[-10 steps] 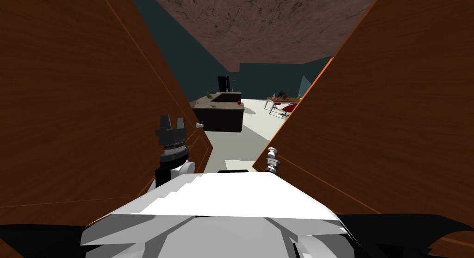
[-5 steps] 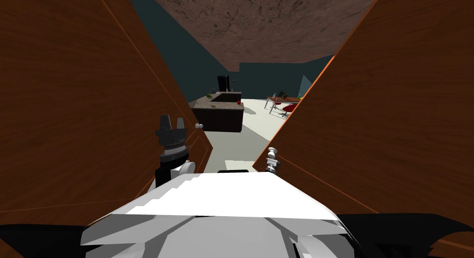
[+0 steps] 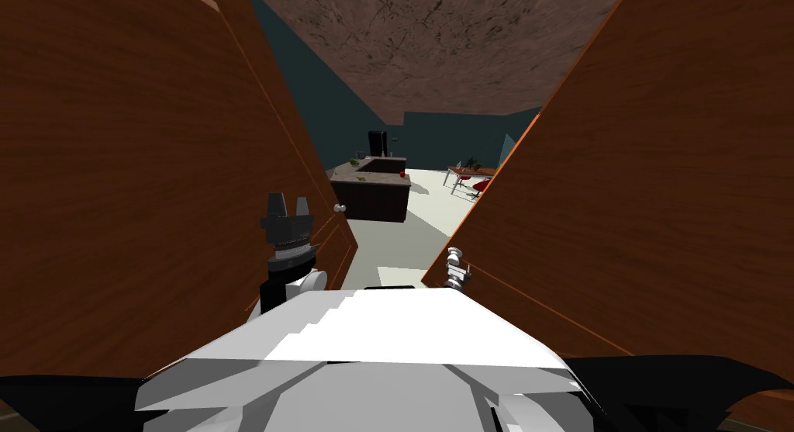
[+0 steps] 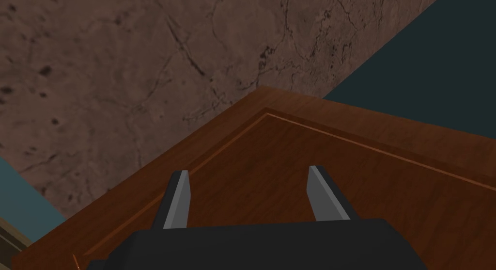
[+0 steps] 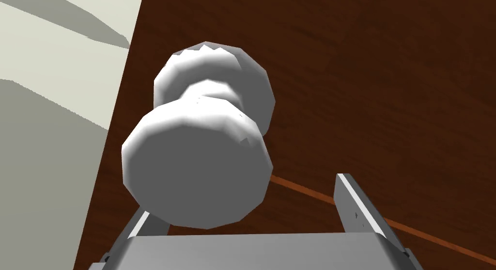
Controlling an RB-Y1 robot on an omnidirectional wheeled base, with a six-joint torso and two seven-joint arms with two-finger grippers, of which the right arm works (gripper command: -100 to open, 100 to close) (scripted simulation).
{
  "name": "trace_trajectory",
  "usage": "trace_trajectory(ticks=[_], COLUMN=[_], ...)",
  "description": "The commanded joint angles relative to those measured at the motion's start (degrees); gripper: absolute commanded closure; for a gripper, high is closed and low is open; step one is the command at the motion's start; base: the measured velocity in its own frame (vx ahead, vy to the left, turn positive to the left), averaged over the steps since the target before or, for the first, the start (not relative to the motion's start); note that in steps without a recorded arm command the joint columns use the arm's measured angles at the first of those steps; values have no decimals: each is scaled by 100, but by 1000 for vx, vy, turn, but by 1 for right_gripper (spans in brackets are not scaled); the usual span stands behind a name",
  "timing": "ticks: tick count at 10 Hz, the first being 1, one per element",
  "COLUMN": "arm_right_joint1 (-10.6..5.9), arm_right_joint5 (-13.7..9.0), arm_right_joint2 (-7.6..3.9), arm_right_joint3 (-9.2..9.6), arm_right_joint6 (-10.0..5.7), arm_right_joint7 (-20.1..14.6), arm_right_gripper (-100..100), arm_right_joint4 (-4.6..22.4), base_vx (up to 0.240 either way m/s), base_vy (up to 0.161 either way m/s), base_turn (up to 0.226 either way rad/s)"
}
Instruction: Push the door open
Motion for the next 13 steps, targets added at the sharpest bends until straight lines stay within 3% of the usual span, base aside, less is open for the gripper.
trace_trajectory(ticks=[1, 6, 11, 12, 13], arm_right_joint1=[4, 101, 187, 198, 187], arm_right_joint5=[-114, -544, -926, -975, -937], arm_right_joint2=[22, 150, 362, 400, 369], arm_right_joint3=[103, 349, 567, 595, 571], arm_right_joint6=[-81, -210, -325, -340, -322], arm_right_joint7=[-243, -936, -1549, -1629, -1558], arm_right_gripper=[-100, -100, -100, -100, -100], arm_right_joint4=[-160, -419, -647, -677, -651], base_vx=[-87, -90, -84, -65, -23], base_vy=[40, 55, 40, 37, 15], base_turn=[56, 68, 55, 37, 3])
